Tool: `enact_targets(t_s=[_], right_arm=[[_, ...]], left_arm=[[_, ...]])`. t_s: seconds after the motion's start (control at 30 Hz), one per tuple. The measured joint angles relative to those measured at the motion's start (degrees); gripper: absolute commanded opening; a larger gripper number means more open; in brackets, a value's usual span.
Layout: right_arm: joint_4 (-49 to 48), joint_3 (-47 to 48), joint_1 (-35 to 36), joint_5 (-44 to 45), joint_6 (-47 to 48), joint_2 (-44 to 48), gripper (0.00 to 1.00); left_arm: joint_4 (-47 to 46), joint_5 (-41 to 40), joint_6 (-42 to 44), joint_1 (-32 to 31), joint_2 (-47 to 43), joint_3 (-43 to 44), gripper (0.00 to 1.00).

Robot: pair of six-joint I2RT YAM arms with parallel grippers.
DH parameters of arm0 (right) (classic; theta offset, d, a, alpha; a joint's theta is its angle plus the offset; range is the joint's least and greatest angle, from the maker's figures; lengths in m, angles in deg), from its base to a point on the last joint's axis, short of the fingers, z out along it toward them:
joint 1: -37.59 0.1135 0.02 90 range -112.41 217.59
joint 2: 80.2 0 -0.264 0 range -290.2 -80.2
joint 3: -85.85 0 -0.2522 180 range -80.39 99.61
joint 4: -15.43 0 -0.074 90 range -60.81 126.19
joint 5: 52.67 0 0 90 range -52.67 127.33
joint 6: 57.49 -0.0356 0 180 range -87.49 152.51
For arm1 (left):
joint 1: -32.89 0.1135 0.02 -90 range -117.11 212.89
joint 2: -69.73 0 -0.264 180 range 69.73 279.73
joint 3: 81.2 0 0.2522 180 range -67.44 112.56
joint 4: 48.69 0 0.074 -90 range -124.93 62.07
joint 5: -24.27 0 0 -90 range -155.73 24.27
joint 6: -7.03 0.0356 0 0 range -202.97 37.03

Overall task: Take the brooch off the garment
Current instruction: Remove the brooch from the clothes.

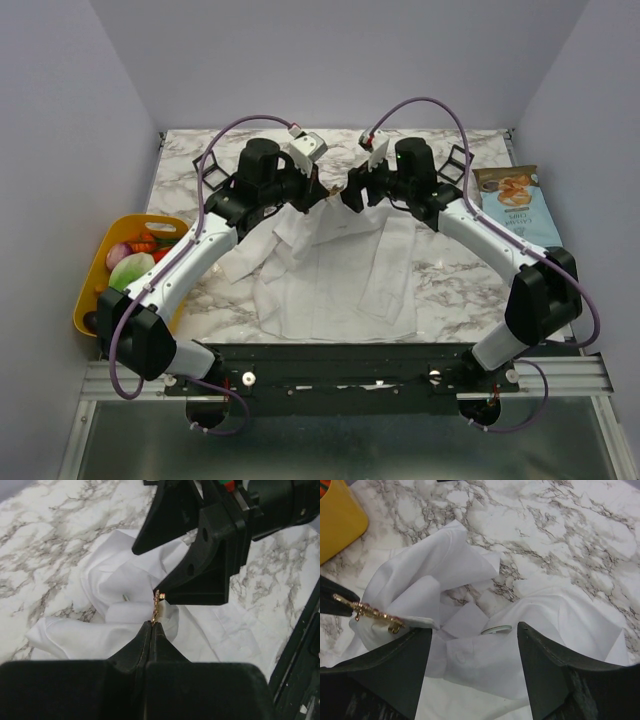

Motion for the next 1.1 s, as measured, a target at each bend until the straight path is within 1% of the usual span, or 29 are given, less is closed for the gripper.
enact_targets(t_s=[0.1, 0.2, 0.4, 0.83, 1.1], right_arm=[[0.0, -0.2, 0.2, 1.7, -0.8, 0.2, 0.82], [0.1, -0.2, 0.2, 4.0, -1.3, 0.3, 0.82], [0.0, -0.3, 0.2, 4.6, -1.4, 0.6, 0.82], [-0.4, -1.2, 1.5, 5.5, -1.4, 0.9, 0.81], [-0.5, -1.2, 2.6, 7.6, -1.4, 0.8, 0.79]], left_arm=[[-2.0, -1.7, -0.7, 0.3, 0.0, -0.3, 0.0], [-3.3, -2.4, -1.5, 0.5, 0.0, -1.2, 0.0], [-5.5, -2.7, -2.3, 0.5, 0.0, -2.6, 0.0], [-6.1, -5.6, -4.7, 0.5, 1.3, -2.8, 0.0], [-6.6, -4.8, -5.7, 0.6, 2.8, -2.8, 0.0]])
